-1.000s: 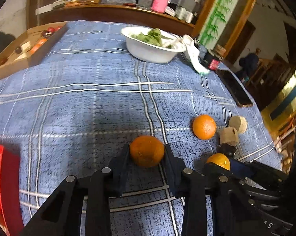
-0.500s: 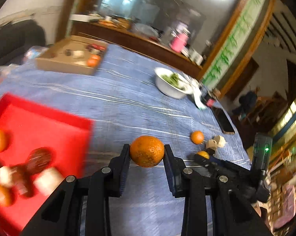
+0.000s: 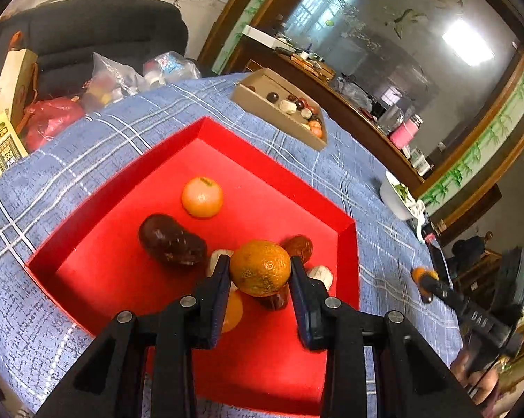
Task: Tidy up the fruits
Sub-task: 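Carry both oranges over the red tray and open both tools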
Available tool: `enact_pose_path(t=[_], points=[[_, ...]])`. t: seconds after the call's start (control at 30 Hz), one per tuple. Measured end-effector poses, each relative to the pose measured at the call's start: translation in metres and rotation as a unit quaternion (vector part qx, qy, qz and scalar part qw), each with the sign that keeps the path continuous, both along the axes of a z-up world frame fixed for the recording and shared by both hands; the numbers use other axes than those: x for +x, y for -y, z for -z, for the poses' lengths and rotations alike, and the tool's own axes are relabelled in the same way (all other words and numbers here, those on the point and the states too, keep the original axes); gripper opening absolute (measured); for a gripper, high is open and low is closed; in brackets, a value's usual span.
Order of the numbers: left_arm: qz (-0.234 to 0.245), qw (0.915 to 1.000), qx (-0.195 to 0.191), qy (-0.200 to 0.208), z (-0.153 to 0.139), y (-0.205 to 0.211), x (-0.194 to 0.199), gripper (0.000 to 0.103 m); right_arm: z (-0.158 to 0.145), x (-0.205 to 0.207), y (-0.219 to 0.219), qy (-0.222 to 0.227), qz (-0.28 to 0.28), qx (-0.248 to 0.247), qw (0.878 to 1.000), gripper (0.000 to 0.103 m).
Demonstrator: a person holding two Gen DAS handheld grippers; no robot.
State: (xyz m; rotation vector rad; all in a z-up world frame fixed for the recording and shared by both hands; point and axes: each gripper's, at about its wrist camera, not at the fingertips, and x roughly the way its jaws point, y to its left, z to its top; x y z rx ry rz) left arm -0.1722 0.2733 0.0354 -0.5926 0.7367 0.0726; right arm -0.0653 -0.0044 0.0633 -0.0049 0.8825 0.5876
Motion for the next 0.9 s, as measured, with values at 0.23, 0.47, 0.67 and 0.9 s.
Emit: enact_pose_path(t=[0.23,0.47,0.67,0.9], points=[[0.063,0.9980,0.001,-0.002,0.005,0.023,0.000,0.034,-0.002,0.004,-0.091,-0.034,-0.069,0.007,0.997,0.032],[0.070,0.9973,0.008,-0.019,0.011,0.026,0.001,0.034,0.018,0.024,-0.154,-0.083,-0.099,0.003,0.992,0.033],[0.067,0.9976,0.001,-0.018,0.009,0.018,-0.004,0.035,0.040,0.038,-0.183,-0.109,-0.102,-0.009,0.989,0.033],[0.059,0.9982,-0.005,-0.013,0.003,0.014,-0.008,0.044,0.039,0.040,-0.175,-0.111,-0.093,0.011,0.989,0.034]])
